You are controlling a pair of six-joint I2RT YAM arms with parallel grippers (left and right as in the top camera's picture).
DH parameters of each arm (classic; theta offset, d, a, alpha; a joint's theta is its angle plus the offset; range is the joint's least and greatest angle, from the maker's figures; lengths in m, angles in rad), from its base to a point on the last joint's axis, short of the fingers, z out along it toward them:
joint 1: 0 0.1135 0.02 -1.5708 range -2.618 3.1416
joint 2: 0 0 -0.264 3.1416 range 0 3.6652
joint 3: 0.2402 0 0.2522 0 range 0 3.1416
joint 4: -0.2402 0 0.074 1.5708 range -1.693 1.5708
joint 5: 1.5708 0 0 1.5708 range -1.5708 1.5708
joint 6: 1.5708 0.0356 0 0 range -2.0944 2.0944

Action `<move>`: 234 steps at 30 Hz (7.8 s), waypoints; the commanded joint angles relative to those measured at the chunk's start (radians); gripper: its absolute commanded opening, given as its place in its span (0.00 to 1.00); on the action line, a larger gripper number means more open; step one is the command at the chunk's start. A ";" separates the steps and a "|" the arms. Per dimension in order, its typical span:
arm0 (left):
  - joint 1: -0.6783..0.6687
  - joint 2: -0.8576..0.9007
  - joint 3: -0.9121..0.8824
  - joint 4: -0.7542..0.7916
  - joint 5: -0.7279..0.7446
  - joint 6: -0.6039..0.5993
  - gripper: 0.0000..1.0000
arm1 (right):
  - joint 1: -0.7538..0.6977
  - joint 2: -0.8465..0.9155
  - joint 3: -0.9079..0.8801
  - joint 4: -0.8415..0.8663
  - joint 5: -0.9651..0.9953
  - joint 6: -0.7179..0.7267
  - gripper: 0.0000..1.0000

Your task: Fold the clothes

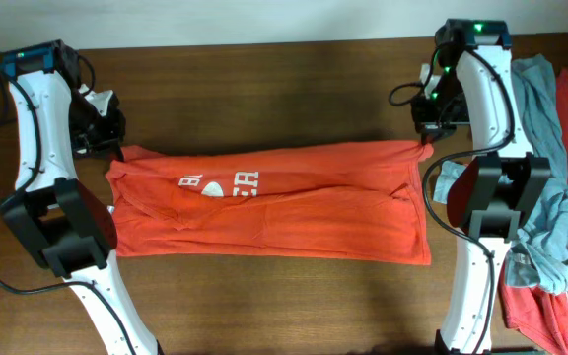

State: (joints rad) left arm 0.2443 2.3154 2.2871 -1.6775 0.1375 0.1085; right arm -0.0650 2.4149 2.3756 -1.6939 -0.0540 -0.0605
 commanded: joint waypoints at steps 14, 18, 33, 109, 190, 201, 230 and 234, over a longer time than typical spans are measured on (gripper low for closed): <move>0.008 -0.068 -0.160 -0.011 -0.031 -0.014 0.01 | -0.008 -0.253 -0.339 -0.005 -0.007 -0.002 0.04; 0.007 -0.086 -0.224 -0.011 -0.031 -0.019 0.01 | -0.008 -0.260 -0.343 -0.005 -0.017 -0.003 0.04; 0.007 -0.097 -0.406 -0.001 -0.079 -0.055 0.00 | -0.007 -0.260 -0.534 0.030 -0.044 -0.003 0.04; 0.007 -0.096 -0.628 0.142 -0.060 -0.056 0.24 | -0.017 -0.260 -0.911 0.421 -0.118 -0.055 0.22; 0.007 -0.429 -0.583 0.249 -0.048 -0.063 0.46 | -0.193 -0.341 -0.667 0.341 -0.151 -0.027 0.04; 0.007 -0.429 -0.583 0.249 -0.048 -0.063 0.46 | 0.103 -0.340 -0.590 0.232 -0.032 0.105 0.04; 0.007 -0.429 -0.583 0.253 0.005 -0.063 0.46 | 0.531 -0.221 -0.592 0.451 -0.031 0.260 0.04; 0.007 -0.429 -0.583 0.254 0.005 -0.063 0.46 | 0.541 -0.208 -0.592 0.455 -0.077 0.249 0.04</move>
State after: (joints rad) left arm 0.2447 1.8935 1.6974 -1.4269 0.1242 0.0448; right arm 0.4549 2.1921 1.7683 -1.2427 -0.0910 0.1837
